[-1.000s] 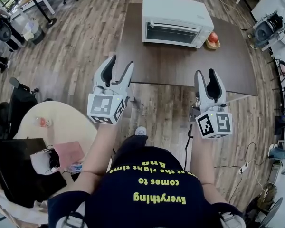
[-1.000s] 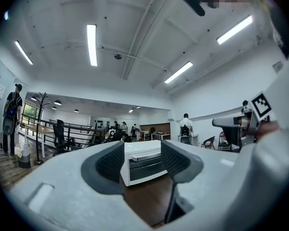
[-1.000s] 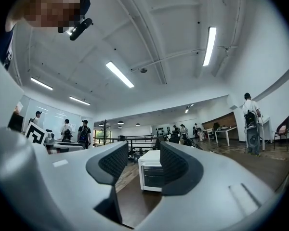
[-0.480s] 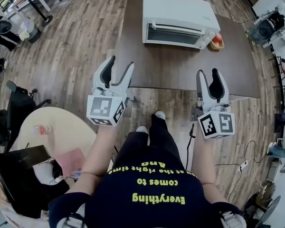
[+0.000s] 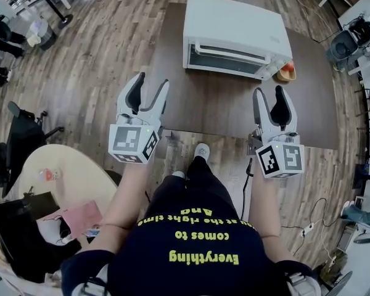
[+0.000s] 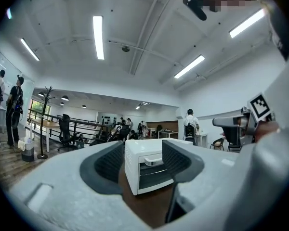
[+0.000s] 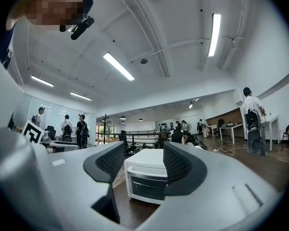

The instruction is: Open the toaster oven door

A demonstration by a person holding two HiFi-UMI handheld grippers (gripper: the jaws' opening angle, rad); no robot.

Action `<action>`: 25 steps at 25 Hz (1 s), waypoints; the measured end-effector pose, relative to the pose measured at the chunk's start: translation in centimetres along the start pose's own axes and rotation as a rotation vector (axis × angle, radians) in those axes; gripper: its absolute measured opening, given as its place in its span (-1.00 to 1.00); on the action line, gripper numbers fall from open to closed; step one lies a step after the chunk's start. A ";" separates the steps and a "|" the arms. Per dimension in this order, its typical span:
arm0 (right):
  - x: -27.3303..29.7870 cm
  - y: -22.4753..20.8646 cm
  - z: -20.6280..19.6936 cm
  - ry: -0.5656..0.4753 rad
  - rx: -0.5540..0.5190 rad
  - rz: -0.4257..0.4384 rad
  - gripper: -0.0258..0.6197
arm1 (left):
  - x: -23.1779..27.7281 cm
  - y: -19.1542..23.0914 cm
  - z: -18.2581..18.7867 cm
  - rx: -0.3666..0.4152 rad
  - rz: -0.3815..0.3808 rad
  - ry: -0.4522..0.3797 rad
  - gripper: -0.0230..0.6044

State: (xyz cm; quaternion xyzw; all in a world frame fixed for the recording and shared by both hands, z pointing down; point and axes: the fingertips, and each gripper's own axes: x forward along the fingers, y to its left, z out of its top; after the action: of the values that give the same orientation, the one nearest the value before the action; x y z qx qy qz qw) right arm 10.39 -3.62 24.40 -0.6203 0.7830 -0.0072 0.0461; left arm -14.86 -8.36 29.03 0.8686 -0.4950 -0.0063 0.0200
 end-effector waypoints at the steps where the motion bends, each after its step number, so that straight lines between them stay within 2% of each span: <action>1: 1.0 -0.8 0.0 -0.002 0.002 0.006 -0.15 | 1.1 0.1 0.1 -0.003 0.008 -0.006 -0.14; 11: 9.0 -8.8 -0.3 0.008 0.008 0.077 -0.13 | 11.1 -1.1 0.4 0.013 0.068 -0.004 -0.14; 13: 10.1 -9.9 -0.6 0.015 0.017 0.089 -0.11 | 12.3 -1.3 -0.1 0.014 0.073 0.014 -0.07; 20: 12.8 -11.1 -1.8 0.041 0.026 0.113 -0.06 | 15.2 -0.2 -0.9 0.012 0.101 0.042 0.12; 25: 13.7 -11.6 -3.0 0.065 0.038 0.078 -0.01 | 16.8 1.1 -2.1 0.005 0.101 0.062 0.20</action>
State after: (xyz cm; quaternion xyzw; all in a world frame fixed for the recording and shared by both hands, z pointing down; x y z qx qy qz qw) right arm 18.30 -19.75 27.33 -0.5877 0.8074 -0.0406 0.0327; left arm -7.16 -23.27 31.30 0.8423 -0.5375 0.0230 0.0336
